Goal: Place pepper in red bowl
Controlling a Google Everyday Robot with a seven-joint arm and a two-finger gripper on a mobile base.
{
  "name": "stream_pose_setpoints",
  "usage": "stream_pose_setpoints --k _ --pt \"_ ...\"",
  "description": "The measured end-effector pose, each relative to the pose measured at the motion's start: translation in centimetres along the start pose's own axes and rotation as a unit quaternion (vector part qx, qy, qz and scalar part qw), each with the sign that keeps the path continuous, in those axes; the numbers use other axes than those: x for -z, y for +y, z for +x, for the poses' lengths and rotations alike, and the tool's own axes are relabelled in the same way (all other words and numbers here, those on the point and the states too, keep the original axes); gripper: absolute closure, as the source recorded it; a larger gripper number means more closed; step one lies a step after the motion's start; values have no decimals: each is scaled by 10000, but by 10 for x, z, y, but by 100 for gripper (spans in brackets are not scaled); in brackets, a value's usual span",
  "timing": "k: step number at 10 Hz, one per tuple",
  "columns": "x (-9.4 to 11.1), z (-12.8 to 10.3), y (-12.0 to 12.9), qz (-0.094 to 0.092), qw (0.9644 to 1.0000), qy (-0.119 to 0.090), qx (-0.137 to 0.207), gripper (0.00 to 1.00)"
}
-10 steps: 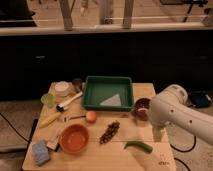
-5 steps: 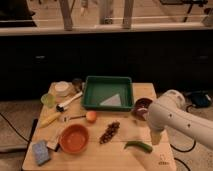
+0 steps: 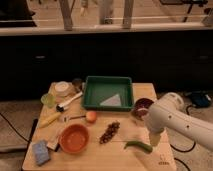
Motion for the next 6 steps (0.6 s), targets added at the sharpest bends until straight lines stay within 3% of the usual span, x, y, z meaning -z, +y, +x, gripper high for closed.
stream_pose_setpoints --k 6 --pt "-27 -6 12 -144 9997 -198 76 20"
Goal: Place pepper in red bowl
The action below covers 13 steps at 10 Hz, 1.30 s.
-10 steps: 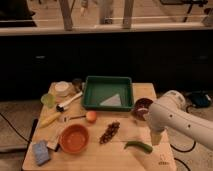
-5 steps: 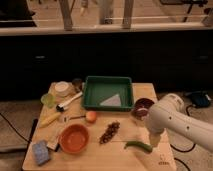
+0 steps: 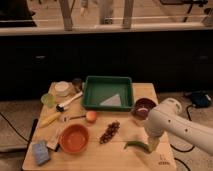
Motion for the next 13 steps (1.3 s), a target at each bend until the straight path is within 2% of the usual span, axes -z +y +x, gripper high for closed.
stream_pose_setpoints --k 5,13 --pt "-20 -4 10 -132 9998 -126 -44 20" --pt "-42 -5 15 -230 9993 -269 -157 20"
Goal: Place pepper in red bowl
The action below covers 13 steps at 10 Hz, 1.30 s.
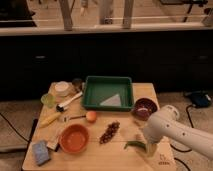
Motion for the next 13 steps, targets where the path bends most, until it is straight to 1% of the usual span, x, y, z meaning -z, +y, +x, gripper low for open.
stream_pose_setpoints --k 13 --pt "-13 -1 7 -78 9999 -105 -32 20"
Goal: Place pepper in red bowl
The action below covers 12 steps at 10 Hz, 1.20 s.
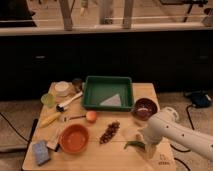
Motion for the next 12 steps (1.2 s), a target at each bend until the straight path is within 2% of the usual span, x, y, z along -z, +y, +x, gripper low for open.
stream_pose_setpoints --k 12 --pt "-7 0 -4 25 10000 -51 27 20"
